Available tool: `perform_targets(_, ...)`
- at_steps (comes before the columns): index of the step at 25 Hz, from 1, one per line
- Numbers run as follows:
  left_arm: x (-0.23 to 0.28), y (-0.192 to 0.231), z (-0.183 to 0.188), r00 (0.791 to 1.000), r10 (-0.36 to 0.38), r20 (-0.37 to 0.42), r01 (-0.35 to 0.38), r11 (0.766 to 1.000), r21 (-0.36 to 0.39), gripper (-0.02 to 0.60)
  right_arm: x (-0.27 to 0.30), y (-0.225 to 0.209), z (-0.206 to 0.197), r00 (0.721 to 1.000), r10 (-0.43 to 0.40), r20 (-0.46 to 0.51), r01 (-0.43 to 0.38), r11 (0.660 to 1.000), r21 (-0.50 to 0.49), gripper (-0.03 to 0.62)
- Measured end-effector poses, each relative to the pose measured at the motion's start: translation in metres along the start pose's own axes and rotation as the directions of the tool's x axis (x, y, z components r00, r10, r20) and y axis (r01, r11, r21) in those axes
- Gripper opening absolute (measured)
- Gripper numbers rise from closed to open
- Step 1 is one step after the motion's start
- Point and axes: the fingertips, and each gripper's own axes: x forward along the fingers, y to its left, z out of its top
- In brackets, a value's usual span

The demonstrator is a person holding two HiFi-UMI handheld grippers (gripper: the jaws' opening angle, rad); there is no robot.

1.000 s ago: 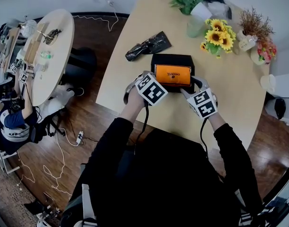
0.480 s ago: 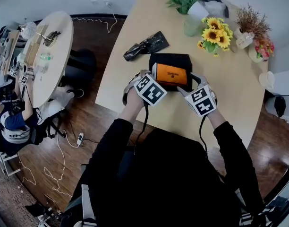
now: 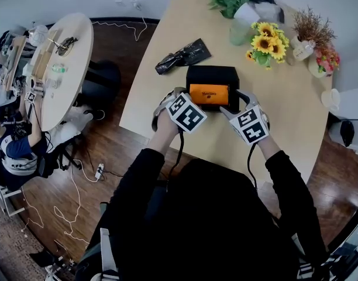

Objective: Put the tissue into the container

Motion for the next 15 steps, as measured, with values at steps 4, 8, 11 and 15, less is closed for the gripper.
perform_targets(4, -0.002, -0.001, 0.007, 1.000, 0.003, 0.020, -0.003, 1.000, 0.004, 0.278, -0.002, -0.002, 0.001, 1.000, 0.000, 0.002, 0.000, 1.000, -0.004, 0.316)
perform_targets(8, -0.010, 0.000, 0.011, 0.996, 0.036, 0.077, -0.035, 0.999, -0.013, 0.278, -0.010, -0.002, 0.002, 1.000, -0.008, 0.014, 0.008, 1.000, -0.005, 0.316)
perform_targets(11, -0.020, -0.003, 0.016, 0.990, 0.050, 0.129, -0.047, 0.999, -0.027, 0.278, -0.017, -0.001, 0.005, 0.999, -0.012, 0.032, 0.012, 1.000, 0.006, 0.316)
perform_targets(15, -0.036, -0.016, 0.025, 0.982, 0.051, 0.184, -0.046, 0.998, -0.036, 0.277, -0.032, 0.005, 0.009, 0.998, -0.008, 0.062, 0.008, 1.000, 0.006, 0.316)
